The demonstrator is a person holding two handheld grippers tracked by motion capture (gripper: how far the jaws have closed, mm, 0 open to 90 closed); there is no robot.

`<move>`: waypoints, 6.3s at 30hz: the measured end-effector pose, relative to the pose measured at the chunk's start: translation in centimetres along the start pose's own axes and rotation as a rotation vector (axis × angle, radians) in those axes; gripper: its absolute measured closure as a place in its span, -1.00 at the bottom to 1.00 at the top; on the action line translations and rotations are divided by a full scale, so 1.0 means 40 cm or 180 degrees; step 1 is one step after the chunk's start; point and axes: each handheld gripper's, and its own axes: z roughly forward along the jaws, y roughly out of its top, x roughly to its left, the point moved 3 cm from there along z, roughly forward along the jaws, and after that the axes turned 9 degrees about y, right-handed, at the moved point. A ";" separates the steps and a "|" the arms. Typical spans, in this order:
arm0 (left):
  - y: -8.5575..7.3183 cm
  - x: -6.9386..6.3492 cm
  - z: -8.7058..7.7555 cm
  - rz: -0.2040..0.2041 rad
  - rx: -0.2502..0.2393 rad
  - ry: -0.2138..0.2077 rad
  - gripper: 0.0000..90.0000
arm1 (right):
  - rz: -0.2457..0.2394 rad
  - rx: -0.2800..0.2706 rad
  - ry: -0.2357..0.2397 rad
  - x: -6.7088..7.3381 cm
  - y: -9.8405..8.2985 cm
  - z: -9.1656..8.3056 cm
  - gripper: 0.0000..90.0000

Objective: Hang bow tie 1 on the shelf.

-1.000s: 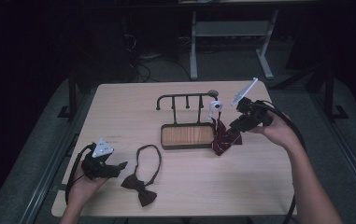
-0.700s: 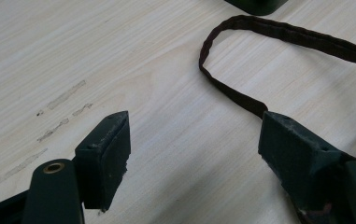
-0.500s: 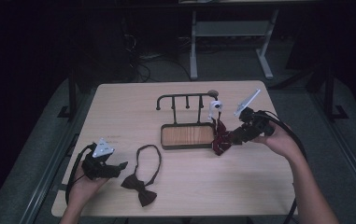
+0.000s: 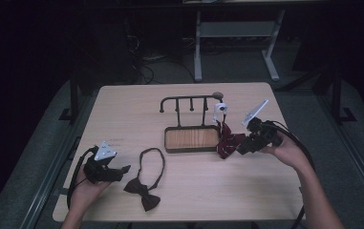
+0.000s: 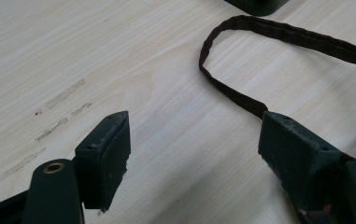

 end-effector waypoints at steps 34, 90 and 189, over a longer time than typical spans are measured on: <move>0.017 -0.023 0.001 0.0107 -0.0019 -0.0076 -0.43 | 0.0042 -0.0135 -0.0017 0.068 -0.130 0.071 -0.04; 0.152 -0.036 0.170 0.0446 0.0693 -0.0221 0.42 | 0.0154 -0.0396 -0.0157 0.080 -0.178 0.083 -0.19; 0.299 -0.032 -0.073 0.0845 0.0289 -0.0739 1.00 | 0.0151 -0.0508 -0.0143 0.086 -0.177 0.072 -0.18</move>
